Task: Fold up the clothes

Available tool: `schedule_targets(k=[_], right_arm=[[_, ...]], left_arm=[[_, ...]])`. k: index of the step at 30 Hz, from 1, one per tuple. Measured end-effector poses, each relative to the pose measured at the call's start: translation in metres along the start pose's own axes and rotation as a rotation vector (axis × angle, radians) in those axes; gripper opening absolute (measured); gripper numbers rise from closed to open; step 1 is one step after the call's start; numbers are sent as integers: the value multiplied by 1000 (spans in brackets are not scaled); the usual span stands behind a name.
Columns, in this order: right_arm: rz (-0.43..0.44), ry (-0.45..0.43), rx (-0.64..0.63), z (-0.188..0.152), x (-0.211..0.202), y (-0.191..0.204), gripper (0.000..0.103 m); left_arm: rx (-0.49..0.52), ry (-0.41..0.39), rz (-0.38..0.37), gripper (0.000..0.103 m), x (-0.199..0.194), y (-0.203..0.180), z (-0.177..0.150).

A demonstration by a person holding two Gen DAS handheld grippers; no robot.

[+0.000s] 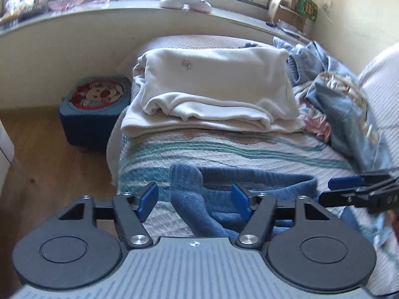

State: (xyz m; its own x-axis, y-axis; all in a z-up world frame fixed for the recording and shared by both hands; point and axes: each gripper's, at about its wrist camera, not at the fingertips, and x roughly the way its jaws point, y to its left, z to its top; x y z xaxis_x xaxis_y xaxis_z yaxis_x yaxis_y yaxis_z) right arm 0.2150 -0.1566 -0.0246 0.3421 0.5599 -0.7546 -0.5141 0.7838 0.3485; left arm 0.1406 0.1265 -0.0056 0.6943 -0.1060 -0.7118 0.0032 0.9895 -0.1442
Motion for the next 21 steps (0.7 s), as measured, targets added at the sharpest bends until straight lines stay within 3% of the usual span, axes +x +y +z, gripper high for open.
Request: schedule_targets(k=[3,4,7,9,15,18,21], right_arm=[[40,-3,-7,-4,5,5,59],[51,4,-4,-5,8,6,43],[39,29,19,-3,14,10,13],[24,-6,11,0,3,12,10],[-79,-223,-15,38,-65,5,9],[-141,-269,-24,59,-74,-8,9],[-200,-261,1,70,-65,-25,9]], left_arm=[[-2,8,-25,63,6,6,2],[-10,8,-33,63,8,8,2],[-14,-15,-58,61,7,10,4],[-11,-33,-78,60,3,9,6],[27,-102,-149,60,-1,-7,35],[87,-97,-143,51,18,-26,58],[100,-58,-195,56,35,-36,69]])
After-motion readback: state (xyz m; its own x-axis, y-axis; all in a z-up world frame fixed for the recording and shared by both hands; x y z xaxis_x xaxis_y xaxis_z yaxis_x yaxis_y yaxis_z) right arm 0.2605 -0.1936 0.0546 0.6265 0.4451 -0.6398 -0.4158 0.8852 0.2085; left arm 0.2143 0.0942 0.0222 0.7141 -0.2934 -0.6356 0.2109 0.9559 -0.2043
